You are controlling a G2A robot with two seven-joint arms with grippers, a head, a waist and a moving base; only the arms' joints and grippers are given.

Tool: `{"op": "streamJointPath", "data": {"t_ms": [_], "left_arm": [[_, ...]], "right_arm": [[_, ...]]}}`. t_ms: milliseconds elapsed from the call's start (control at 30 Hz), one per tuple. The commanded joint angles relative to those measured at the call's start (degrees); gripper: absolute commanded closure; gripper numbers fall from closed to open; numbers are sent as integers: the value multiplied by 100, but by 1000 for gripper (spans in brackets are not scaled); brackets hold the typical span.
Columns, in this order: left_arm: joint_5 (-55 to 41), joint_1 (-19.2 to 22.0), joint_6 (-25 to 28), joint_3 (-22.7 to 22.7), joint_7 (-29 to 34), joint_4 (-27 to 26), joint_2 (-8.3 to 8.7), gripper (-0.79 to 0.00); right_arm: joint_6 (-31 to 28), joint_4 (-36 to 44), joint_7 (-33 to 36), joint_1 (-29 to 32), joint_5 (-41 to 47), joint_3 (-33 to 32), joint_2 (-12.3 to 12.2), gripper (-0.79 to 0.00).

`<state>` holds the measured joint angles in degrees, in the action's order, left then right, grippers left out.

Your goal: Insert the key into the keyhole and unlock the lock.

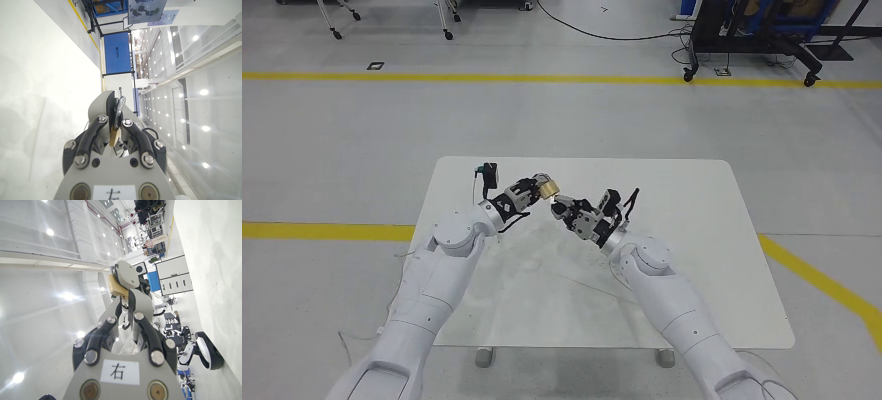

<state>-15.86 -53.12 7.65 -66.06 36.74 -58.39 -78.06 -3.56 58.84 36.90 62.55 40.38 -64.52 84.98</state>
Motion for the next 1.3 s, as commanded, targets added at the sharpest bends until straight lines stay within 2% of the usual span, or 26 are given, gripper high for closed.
{"op": "streamJointPath", "data": {"t_ms": [0, 300, 633, 867, 900, 933, 967, 1000, 1033, 1067, 1267], "left_arm": [[10, 3, -2, 6, 16, 0, 1, 0], [127, 10, 23, 55, 10, -27, 1, 0], [182, -17, 104, 56, -37, -71, 6, 0], [179, -30, 126, 50, -55, -82, 8, 0], [173, -32, 127, 47, -65, -82, 8, 0], [172, -34, 124, 47, -66, -82, 8, 0], [171, -32, 115, 45, -64, -81, 9, 0], [180, -29, 106, 44, -67, -76, 10, 0], [173, -27, 83, 43, -71, -70, 10, 0], [178, -22, 52, 46, -74, -64, 9, 0], [212, 11, -68, 81, -94, -32, 2, 0]], "right_arm": [[-65, -13, -67, -8, -44, 13, 5, 0], [-40, -58, -11, -3, 198, 23, 34, 0], [1183, -505, 975, -143, 2081, -291, 89, 0], [1474, -831, 1130, -314, 2464, -347, 113, 0], [1442, -853, 1118, -328, 2449, -344, 115, -129], [1371, -865, 1092, -343, 2396, -342, 114, -308], [1264, -863, 1060, -356, 2304, -335, 110, -536], [1139, -845, 1036, -361, 2191, -325, 105, -680], [1029, -817, 1024, -357, 2078, -317, 98, -754], [912, -779, 1012, -349, 1967, -323, 87, -785], [57, -296, 773, -135, 1200, -663, -70, -782]]}}
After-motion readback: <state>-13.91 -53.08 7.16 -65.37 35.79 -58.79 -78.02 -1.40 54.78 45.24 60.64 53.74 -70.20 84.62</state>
